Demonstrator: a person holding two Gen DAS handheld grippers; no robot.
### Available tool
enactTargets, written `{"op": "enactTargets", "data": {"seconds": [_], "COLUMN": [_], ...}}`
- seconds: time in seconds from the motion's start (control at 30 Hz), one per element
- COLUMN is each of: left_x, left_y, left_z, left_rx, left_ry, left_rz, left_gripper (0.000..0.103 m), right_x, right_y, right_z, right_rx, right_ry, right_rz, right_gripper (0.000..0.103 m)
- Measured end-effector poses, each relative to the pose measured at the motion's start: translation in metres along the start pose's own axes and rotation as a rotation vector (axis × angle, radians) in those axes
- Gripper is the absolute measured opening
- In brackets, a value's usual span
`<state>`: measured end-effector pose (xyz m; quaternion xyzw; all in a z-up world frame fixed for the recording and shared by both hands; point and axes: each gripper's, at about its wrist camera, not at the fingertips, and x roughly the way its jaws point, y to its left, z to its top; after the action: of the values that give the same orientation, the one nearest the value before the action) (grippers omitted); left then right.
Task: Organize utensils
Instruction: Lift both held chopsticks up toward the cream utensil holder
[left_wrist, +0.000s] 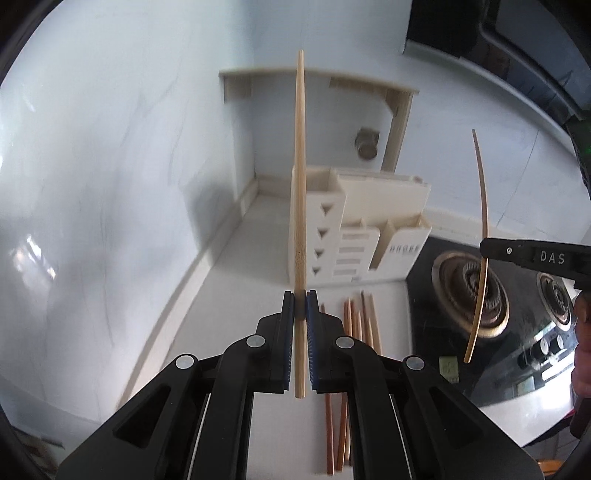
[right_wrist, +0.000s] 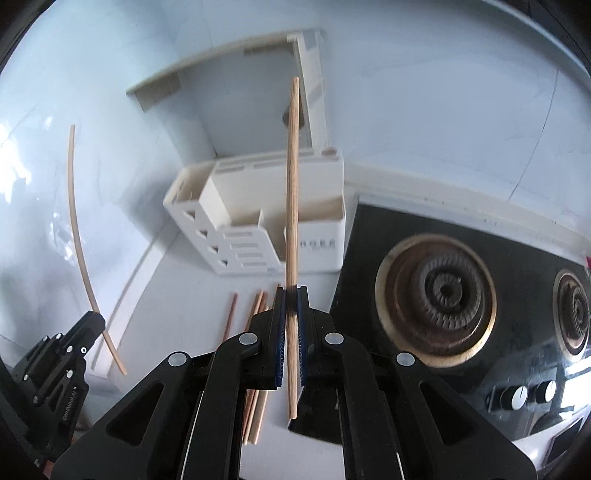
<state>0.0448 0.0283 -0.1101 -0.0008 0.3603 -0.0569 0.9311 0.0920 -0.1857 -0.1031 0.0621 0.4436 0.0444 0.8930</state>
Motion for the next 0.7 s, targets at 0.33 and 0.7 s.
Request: {"op": "enactTargets", "data": {"seconds": [0.33,0.7], "left_x": [0.000,0.014], "left_y": [-0.003,-0.016], "left_z": [0.036,0.077], "left_rx": [0.020,0.055], "left_ry": [-0.155,-0.343], "left_rz": [-0.023,-0.039], "left_gripper": [0.006,0.006], "right_x": [-0.019,-0.011], "right_y": [-0.007,-0.010], "right_z": [0.029,0.050], "right_rx": [0.008,-0.004], "right_ry": [-0.182,-0.313], "right_rz": [-0.016,-0.004], "right_gripper": [0.007,0.007]}}
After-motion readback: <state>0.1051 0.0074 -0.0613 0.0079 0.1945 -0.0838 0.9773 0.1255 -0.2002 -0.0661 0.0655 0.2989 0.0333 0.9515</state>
